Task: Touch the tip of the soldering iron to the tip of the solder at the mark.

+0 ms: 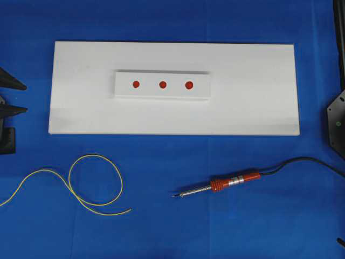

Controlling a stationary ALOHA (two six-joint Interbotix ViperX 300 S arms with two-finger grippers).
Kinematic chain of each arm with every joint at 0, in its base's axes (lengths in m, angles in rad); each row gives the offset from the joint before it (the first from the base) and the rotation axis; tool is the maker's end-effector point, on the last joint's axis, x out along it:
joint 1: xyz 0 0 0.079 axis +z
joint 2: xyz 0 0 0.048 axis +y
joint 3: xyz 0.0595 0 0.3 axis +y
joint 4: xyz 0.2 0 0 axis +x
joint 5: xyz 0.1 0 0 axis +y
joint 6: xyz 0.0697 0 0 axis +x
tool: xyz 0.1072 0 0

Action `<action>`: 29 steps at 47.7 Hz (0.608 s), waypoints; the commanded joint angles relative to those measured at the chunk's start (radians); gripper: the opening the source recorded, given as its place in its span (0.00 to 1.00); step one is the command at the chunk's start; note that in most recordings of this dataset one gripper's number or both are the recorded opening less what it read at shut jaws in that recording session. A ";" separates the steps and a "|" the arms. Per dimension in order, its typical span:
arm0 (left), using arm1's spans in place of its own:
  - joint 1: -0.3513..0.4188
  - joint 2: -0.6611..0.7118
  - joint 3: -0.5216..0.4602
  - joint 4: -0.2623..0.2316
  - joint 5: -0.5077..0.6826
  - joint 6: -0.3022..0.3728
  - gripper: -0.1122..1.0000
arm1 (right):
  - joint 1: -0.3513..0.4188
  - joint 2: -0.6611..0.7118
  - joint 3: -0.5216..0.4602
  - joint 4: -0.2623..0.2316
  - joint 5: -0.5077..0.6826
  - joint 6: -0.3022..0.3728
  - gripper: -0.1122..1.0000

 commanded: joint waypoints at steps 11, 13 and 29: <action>0.003 -0.002 -0.032 0.003 0.035 0.025 0.60 | -0.002 0.005 -0.025 -0.002 0.002 0.000 0.67; 0.003 -0.008 -0.034 0.003 0.044 0.032 0.60 | -0.002 0.005 -0.025 -0.002 0.002 0.000 0.67; 0.003 -0.031 -0.044 0.003 0.067 0.052 0.60 | -0.002 0.003 -0.025 -0.002 0.002 0.000 0.67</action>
